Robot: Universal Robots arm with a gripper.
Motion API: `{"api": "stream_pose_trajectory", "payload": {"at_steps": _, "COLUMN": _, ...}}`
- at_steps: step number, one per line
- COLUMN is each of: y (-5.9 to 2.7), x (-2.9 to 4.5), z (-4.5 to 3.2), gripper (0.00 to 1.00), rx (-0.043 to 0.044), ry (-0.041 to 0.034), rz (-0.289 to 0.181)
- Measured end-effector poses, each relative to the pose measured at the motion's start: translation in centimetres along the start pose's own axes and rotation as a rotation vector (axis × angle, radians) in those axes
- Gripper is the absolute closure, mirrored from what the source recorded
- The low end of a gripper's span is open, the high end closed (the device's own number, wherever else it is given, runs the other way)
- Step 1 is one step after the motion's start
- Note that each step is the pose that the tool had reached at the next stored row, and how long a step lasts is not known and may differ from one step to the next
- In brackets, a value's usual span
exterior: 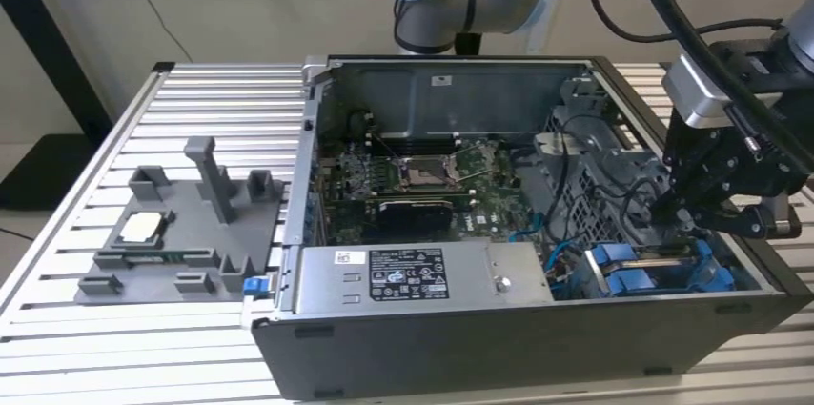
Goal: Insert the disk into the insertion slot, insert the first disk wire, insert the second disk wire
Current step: 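Insert the second disk wire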
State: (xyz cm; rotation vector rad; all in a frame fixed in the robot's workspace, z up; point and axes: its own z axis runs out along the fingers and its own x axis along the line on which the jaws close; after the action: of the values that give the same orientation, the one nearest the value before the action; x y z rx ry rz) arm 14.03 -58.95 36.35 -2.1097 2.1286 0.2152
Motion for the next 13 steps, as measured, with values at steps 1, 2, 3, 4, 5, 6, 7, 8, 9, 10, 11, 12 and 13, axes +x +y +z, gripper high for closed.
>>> {"api": "stream_pose_trajectory", "payload": {"at_steps": 1, "y": -0.06, "x": 0.02, "z": 0.13, "gripper": 0.84, "rx": -0.002, "ry": 0.0, "rz": 0.0}}
{"api": "stream_pose_trajectory", "payload": {"at_steps": 2, "y": -0.1, "x": 0.05, "z": 0.27, "gripper": 0.84, "rx": -0.0024, "ry": 0.0, "rz": 0.0}}
{"api": "stream_pose_trajectory", "payload": {"at_steps": 3, "y": -0.13, "x": 0.08, "z": 0.41, "gripper": 0.84, "rx": -0.0026, "ry": 0.0001, "rz": 0.001}}
{"api": "stream_pose_trajectory", "payload": {"at_steps": 4, "y": -0.14, "x": 0.1, "z": 0.5, "gripper": 0.84, "rx": -0.0026, "ry": 0.0, "rz": 0.001}}
{"api": "stream_pose_trajectory", "payload": {"at_steps": 5, "y": -0.14, "x": 0.11, "z": 0.53, "gripper": 0.84, "rx": -0.0027, "ry": 0.0002, "rz": 0.001}}
{"api": "stream_pose_trajectory", "payload": {"at_steps": 6, "y": -0.15, "x": 0.1, "z": 0.53, "gripper": 0.84, "rx": -0.0026, "ry": 0.0002, "rz": 0.001}}
{"api": "stream_pose_trajectory", "payload": {"at_steps": 7, "y": -0.15, "x": 0.1, "z": 0.53, "gripper": 0.84, "rx": -0.0027, "ry": 0.0003, "rz": 0.001}}
{"api": "stream_pose_trajectory", "payload": {"at_steps": 8, "y": -0.15, "x": 0.11, "z": 0.53, "gripper": 0.84, "rx": -0.0026, "ry": 0.0003, "rz": 0.001}}
{"api": "stream_pose_trajectory", "payload": {"at_steps": 9, "y": -0.15, "x": 0.11, "z": 0.57, "gripper": 0.84, "rx": -0.0027, "ry": 0.0, "rz": 0.001}}
{"api": "stream_pose_trajectory", "payload": {"at_steps": 10, "y": -0.17, "x": 0.13, "z": 0.64, "gripper": 0.84, "rx": -0.0027, "ry": 0.0, "rz": 0.001}}
{"api": "stream_pose_trajectory", "payload": {"at_steps": 11, "y": -0.21, "x": 0.14, "z": 0.73, "gripper": 0.84, "rx": -0.0028, "ry": 0.0005, "rz": 0.0}}
{"api": "stream_pose_trajectory", "payload": {"at_steps": 12, "y": -0.26, "x": 0.16, "z": 0.83, "gripper": 0.84, "rx": -0.0034, "ry": 0.0013, "rz": 0.0}}
{"api": "stream_pose_trajectory", "payload": {"at_steps": 13, "y": -0.3, "x": 0.18, "z": 0.93, "gripper": 0.84, "rx": -0.0041, "ry": 0.0019, "rz": 0.001}}
